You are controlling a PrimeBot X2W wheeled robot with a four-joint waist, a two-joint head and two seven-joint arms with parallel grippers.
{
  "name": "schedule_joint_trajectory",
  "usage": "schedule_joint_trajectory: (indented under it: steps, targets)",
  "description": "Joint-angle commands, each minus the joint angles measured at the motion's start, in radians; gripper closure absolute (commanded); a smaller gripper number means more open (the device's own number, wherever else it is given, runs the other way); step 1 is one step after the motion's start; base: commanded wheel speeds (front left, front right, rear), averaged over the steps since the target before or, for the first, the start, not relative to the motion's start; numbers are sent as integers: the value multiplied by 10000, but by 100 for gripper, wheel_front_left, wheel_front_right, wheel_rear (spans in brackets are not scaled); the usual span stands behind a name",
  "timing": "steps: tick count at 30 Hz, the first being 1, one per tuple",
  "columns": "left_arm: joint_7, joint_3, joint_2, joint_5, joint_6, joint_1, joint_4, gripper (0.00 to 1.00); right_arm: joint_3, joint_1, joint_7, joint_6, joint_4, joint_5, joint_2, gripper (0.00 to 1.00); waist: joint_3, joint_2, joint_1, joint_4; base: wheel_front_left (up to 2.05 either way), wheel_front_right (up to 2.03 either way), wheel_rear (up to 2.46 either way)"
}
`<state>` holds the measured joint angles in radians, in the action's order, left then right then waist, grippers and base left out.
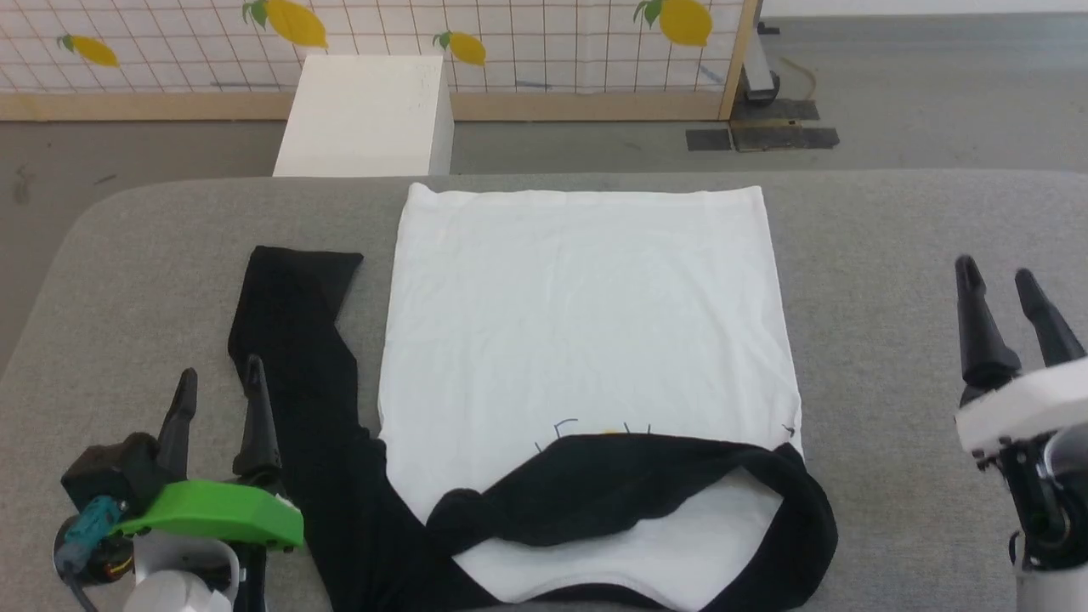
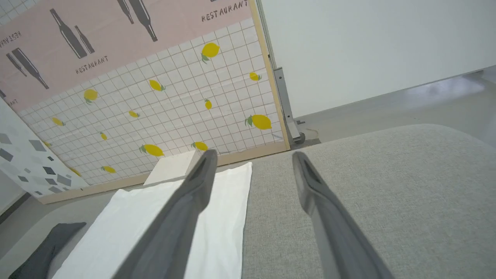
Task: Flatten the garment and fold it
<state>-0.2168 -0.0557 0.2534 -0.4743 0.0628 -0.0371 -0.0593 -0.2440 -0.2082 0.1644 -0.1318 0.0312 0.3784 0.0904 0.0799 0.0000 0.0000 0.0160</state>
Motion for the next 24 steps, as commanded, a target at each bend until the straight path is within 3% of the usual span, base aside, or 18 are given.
schedule_joint_trajectory:
  steps: [1, 6, 12, 17, 24]
  targets:
    - [57, -11, 49, -61, 34, -337, -73, 0, -189, 240, 85, 11, -259, -13, -126, 0, 169, 0, 0, 30, 0, 0, 0]
    - [646, -52, 298, -158, -70, -1607, -728, 0, -481, 617, 356, 11, -917, 61, -353, 0, 660, 0, 0, 2, 0, 0, 0]
    - [2338, -223, 1027, -308, -428, -4138, -2211, 0, -380, 449, 548, 11, -1368, 279, -396, 0, 1550, 0, 0, -209, 0, 0, 0]
    - [4586, -380, 1703, -623, -725, -6434, -3624, 0, -204, 65, 589, 11, -1639, 403, -399, 0, 2546, 0, 0, -511, 0, 0, 0]
    - [7468, -519, 2621, -904, -747, -8338, -4702, 0, 64, -391, 548, 11, -1810, 434, -400, 0, 3604, 0, 0, -1145, 0, 0, 0]
